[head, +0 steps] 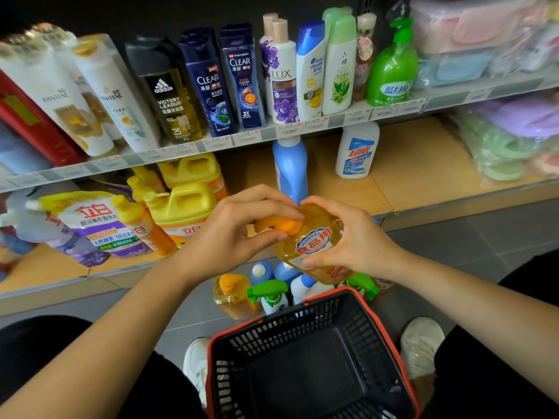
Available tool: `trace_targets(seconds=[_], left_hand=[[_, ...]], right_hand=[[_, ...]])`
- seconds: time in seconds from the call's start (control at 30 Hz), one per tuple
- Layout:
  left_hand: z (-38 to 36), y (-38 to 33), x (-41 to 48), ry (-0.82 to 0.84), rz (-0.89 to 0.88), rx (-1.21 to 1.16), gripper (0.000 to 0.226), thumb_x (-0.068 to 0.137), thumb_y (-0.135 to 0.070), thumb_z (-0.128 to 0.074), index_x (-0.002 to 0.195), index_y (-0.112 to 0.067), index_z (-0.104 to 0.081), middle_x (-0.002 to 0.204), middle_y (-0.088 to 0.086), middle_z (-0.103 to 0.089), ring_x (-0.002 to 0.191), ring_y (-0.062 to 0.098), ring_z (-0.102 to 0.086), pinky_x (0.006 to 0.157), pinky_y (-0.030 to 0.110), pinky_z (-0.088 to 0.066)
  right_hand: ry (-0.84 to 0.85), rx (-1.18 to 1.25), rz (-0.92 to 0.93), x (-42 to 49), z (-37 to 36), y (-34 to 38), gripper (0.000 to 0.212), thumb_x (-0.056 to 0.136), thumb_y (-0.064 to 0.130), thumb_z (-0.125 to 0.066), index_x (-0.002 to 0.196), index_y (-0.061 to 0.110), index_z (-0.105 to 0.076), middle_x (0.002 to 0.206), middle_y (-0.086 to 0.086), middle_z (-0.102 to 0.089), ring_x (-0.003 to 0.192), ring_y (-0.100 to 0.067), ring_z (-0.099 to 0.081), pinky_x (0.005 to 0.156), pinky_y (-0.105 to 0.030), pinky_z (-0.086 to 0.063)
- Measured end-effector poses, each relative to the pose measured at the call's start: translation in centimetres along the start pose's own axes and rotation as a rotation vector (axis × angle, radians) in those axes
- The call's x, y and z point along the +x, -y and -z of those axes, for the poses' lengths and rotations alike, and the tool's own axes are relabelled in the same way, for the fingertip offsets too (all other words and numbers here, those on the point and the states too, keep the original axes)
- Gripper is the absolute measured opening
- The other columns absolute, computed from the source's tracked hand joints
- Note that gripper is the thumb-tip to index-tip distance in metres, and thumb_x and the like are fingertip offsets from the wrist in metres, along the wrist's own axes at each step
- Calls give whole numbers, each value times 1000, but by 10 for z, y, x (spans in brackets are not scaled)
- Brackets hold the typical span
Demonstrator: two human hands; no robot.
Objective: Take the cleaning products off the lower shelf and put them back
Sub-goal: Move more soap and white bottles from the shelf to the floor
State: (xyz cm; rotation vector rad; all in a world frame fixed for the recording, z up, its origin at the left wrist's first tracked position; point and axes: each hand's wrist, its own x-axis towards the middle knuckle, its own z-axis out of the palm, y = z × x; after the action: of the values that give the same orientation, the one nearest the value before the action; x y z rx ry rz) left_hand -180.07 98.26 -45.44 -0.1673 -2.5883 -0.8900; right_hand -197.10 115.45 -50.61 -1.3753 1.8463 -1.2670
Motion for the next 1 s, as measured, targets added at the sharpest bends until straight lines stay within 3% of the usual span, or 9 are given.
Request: trace_targets(seconds=[0.1,0.2,0.3,0.4,0.5,0.63,0.83,1.0], left_hand=[[-1,-2,-2,-89,94,-103,39,84,-17,-79,122,-21,-70,118,-5,-68,110,16,-65,78,21,-54],[-2,-5,-2,-241,224,-198,42,78,-24,-80,119,-27,-68,92,-17,-72,83,7,-67,68,20,-55],[2,-4,1,-307,277,-314,33,81,-20,-76,114,-20,-70,86,0,-74,71,7,-67,66,20,-57],[3,-3,2,-290,313,-435,32,84,-14,-69,116,-20,-68,87,-1,-76,76,8,-68,70,19,-57],[3,-2,2,-271,312,-434,37,86,-11,-67,122,-20,-66,91,-1,-77,82,9,-68,75,19,-57],[2,1,0,-318,300,-412,32,87,-12,-67,118,-21,-68,92,-11,-78,82,4,-69,75,18,-56],[-4,0,1,-344,315,-474,28,92,-13,-62,118,-22,-68,96,-13,-77,83,3,-70,72,17,-56],[-4,-2,1,-279,344,-533,29,96,-17,-57,123,-19,-65,108,-4,-76,98,13,-72,78,23,-58]], right_hand=[[16,74,-26,1,1,-1,88,61,22,-96,137,26,-53,117,8,-70,107,-8,-68,89,-29,-57],[12,140,-43,2,3,-2,86,61,19,-96,136,25,-53,118,4,-70,107,-12,-68,92,-38,-58],[4,226,-70,3,5,-3,83,59,24,-95,132,31,-55,118,3,-71,108,-15,-68,92,-43,-58],[9,308,-100,4,6,-3,79,55,30,-96,124,39,-57,118,4,-71,109,-16,-68,92,-40,-58],[26,349,-118,4,7,-2,73,56,32,-93,120,43,-60,118,4,-72,109,-15,-69,87,-33,-59],[54,381,-132,5,7,-3,71,57,32,-93,118,48,-62,119,2,-72,110,-17,-68,89,-35,-59],[66,401,-157,6,5,-7,80,58,32,-93,130,31,-58,120,-2,-71,113,-20,-67,96,-48,-55],[61,390,-153,6,4,-6,83,57,31,-93,131,27,-57,119,-2,-71,111,-20,-68,95,-47,-56]])
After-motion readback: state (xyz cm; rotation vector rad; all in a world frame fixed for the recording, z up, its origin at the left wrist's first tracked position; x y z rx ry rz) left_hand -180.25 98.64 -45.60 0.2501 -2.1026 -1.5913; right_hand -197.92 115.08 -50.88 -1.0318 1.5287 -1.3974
